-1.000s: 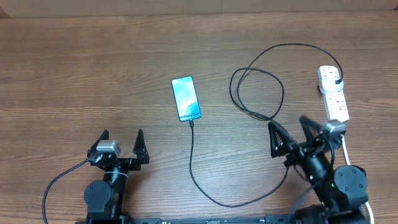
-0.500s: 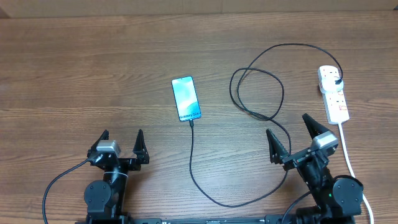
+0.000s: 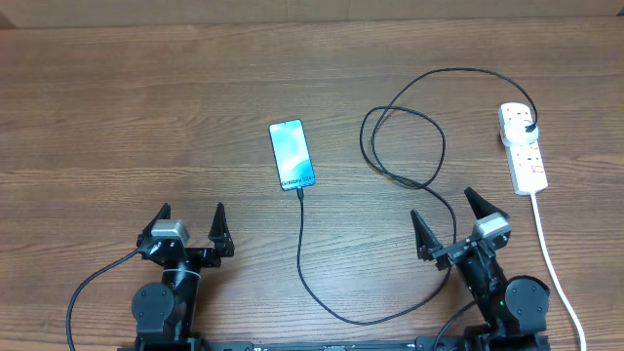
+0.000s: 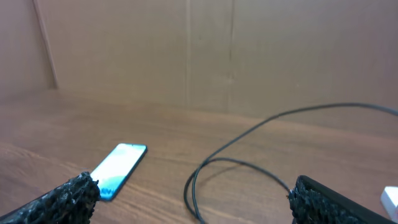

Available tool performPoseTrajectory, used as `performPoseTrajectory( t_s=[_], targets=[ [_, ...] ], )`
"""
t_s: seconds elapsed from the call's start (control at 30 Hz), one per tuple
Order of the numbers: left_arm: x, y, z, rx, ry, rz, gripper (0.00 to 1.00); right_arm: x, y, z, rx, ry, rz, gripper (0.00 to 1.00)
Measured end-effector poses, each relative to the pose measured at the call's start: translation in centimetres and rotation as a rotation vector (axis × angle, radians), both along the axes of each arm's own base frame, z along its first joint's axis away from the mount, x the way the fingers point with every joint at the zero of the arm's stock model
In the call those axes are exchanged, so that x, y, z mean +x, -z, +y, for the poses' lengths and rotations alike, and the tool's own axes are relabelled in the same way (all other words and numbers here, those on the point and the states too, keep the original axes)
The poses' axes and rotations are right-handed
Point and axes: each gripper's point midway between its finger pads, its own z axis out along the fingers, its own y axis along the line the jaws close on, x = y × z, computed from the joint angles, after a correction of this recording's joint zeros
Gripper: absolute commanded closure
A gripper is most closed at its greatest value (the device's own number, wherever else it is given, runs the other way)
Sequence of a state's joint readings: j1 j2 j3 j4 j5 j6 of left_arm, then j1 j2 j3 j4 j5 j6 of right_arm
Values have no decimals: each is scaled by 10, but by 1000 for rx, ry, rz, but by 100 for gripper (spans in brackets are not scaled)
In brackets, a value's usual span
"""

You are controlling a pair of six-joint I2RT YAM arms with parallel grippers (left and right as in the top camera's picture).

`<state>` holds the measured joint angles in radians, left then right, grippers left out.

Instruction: Plug charger to phone and switch on socket

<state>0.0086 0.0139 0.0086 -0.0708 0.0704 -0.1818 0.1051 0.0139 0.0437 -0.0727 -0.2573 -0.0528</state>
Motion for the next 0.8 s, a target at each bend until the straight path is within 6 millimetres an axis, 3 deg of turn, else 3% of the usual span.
performPoseTrajectory(
  t_s=[0.1, 0.8],
  targets=[
    [0, 0, 0, 0, 0, 0, 0, 2, 13, 0, -3, 3, 30, 0],
    [0, 0, 0, 0, 0, 0, 1, 2, 12, -1, -2, 13, 23, 0]
  ],
)
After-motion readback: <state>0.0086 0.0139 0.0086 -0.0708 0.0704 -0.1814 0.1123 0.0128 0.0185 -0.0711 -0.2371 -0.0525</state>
